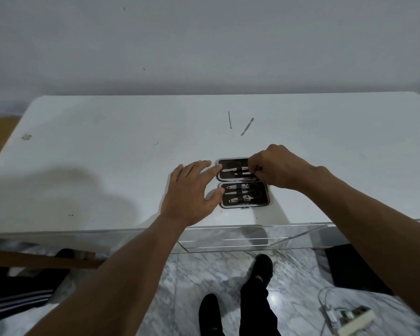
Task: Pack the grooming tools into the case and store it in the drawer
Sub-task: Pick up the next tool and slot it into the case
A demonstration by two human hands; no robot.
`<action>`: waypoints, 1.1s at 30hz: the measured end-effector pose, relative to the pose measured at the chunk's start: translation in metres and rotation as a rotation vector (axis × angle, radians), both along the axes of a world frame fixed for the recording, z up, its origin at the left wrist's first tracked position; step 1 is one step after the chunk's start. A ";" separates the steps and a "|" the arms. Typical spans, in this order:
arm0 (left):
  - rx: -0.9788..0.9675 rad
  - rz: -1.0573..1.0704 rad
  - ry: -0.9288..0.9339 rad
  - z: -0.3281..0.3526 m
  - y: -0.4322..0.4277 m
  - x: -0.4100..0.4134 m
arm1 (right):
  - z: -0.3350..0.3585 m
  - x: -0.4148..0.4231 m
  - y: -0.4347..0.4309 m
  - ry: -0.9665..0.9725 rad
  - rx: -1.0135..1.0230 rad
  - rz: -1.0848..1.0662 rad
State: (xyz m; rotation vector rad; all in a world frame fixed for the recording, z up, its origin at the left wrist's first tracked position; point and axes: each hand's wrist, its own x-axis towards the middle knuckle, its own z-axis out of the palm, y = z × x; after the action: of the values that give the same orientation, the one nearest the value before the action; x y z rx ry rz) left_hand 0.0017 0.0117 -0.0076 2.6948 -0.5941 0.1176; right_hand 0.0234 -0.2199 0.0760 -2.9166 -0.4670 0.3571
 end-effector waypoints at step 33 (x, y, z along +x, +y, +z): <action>0.006 0.008 -0.005 0.000 0.000 0.001 | -0.018 -0.002 0.002 -0.016 0.051 0.046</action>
State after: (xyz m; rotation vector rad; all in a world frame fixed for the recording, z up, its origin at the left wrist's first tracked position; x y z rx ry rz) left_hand 0.0025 0.0120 -0.0081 2.7031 -0.5865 0.1244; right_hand 0.0217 -0.2181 0.0581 -2.8649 -0.5377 0.3239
